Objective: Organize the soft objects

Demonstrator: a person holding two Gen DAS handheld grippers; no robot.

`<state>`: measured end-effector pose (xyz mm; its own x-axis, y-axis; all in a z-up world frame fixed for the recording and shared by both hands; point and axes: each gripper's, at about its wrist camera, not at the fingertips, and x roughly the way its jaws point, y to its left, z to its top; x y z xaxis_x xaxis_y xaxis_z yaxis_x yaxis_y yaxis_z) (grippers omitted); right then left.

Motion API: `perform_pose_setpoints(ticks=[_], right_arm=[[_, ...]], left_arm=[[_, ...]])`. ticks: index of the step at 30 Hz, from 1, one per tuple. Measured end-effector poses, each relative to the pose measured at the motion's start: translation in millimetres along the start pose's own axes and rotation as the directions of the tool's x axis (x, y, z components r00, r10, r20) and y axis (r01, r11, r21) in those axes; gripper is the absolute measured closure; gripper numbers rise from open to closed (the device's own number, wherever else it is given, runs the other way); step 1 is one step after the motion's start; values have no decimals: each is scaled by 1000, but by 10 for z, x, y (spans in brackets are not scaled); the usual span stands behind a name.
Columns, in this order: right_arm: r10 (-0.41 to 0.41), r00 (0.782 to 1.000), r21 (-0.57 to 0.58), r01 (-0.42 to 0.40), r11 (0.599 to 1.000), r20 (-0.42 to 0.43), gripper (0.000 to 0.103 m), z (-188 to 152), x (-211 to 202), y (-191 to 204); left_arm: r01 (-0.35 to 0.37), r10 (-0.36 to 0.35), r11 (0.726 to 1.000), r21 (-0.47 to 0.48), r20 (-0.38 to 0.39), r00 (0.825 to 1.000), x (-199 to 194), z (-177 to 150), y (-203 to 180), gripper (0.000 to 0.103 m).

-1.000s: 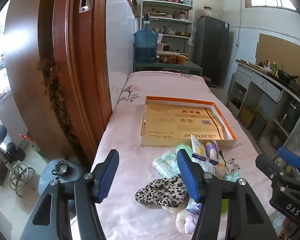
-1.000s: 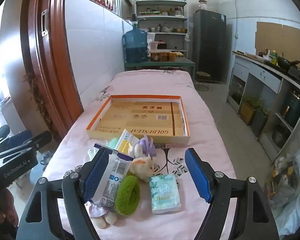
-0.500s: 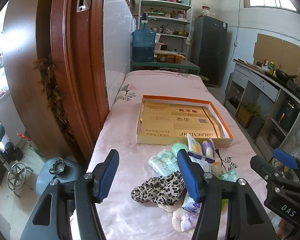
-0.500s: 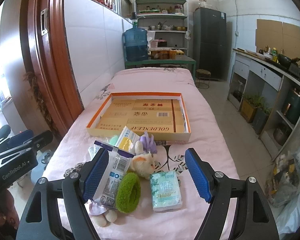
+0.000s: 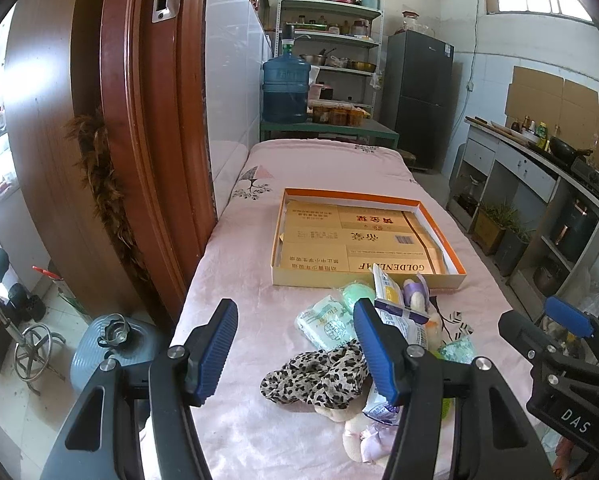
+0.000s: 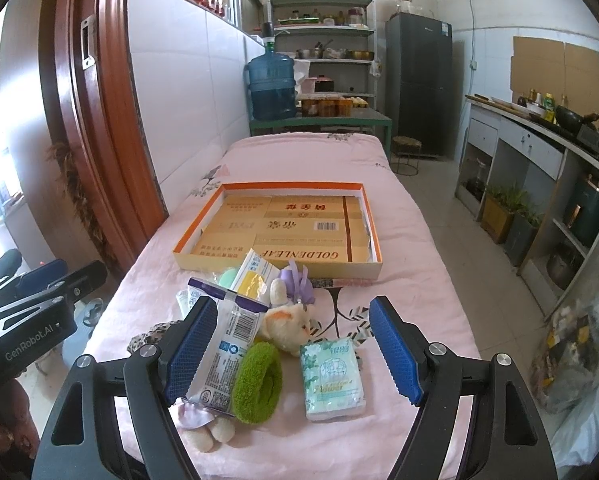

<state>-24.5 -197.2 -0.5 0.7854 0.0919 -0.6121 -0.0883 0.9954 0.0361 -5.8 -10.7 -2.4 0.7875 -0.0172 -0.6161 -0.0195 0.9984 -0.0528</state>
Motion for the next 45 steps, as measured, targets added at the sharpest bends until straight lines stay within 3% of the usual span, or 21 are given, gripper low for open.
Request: perform_pose_setpoints(ticks=[45], right_arm=[[-2,1000,0,2,1000,-4,23,-21,21,-17]], left_arm=[[-3,3,1000,5,-3,1000,38,-44,6,43]])
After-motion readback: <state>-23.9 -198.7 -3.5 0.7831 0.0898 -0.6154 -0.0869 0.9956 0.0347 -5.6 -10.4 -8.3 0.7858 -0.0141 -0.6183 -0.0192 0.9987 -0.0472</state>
